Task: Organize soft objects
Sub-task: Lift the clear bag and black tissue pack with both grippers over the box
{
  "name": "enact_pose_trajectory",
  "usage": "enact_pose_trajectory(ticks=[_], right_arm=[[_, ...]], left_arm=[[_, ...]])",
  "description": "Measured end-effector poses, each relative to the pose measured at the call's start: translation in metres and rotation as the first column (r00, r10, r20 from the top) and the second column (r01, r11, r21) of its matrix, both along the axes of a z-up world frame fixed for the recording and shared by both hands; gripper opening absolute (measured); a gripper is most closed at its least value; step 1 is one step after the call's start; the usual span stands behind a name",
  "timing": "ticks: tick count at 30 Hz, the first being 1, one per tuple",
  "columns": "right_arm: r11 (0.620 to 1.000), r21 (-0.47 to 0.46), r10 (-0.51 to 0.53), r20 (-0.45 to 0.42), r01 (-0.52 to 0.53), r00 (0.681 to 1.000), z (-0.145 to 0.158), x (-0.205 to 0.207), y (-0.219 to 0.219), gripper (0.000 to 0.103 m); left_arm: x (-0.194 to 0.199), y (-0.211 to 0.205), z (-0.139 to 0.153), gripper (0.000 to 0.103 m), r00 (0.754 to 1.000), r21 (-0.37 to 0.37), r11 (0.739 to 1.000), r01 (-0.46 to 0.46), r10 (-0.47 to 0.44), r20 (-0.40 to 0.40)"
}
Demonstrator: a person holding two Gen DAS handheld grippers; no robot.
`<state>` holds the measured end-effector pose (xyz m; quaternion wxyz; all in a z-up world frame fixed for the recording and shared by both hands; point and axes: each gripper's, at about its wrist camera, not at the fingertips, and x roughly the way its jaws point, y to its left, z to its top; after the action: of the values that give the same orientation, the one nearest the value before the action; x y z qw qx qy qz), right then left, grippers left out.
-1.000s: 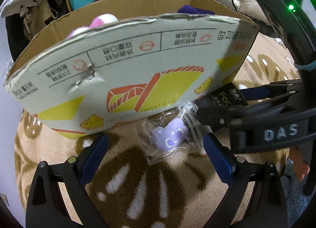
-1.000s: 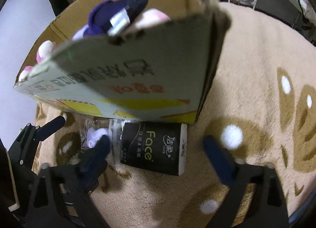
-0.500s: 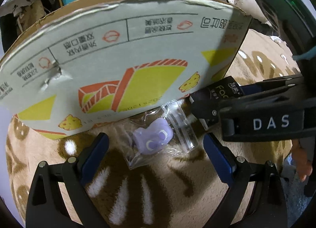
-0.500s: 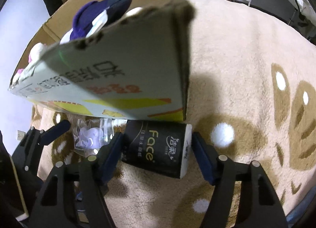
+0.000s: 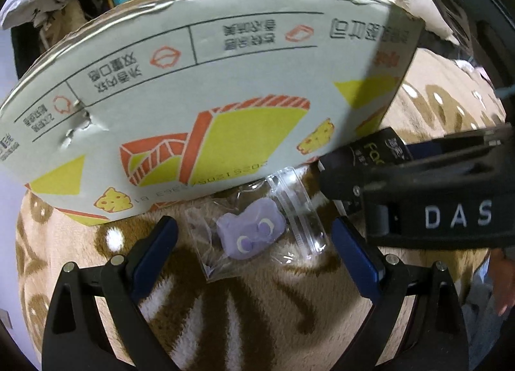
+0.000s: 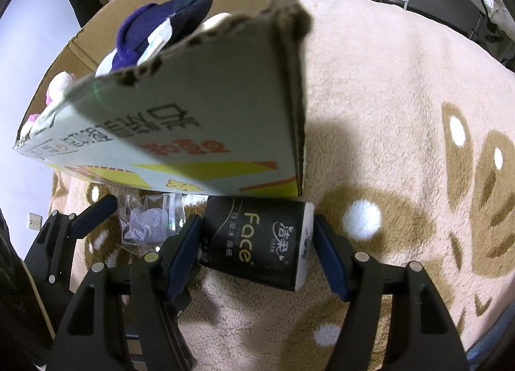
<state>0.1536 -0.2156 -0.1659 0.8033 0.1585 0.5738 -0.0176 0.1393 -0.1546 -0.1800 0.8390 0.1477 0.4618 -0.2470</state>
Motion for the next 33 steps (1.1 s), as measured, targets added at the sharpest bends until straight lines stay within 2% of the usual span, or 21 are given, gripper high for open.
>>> enact_pose_trajectory(ticks=[6,14,27,33], right_arm=[[1.0,-0.001,0.001,-0.001,-0.001,1.0,0.003,-0.003,-0.006,0.073],[1.0,-0.002,0.001,-0.001,-0.001,1.0,0.004,-0.003,-0.007,0.073],[1.0,-0.003,-0.001,0.006,0.001,1.0,0.002,-0.002,0.0,0.073],[1.0,-0.02,0.011,0.015,-0.011,1.0,0.01,-0.004,0.005,0.068]], left_arm=[[-0.008,-0.012,-0.006,0.09,0.999,0.056,0.998,0.015,-0.018,0.048],[-0.015,-0.017,-0.008,0.082,0.998,0.045,0.999,0.019,-0.021,0.052],[-0.027,-0.01,0.001,0.079,0.999,0.051,0.998,0.023,-0.026,0.047],[-0.03,-0.005,0.003,0.079,0.999,0.062,0.998,0.013,-0.016,0.046]])
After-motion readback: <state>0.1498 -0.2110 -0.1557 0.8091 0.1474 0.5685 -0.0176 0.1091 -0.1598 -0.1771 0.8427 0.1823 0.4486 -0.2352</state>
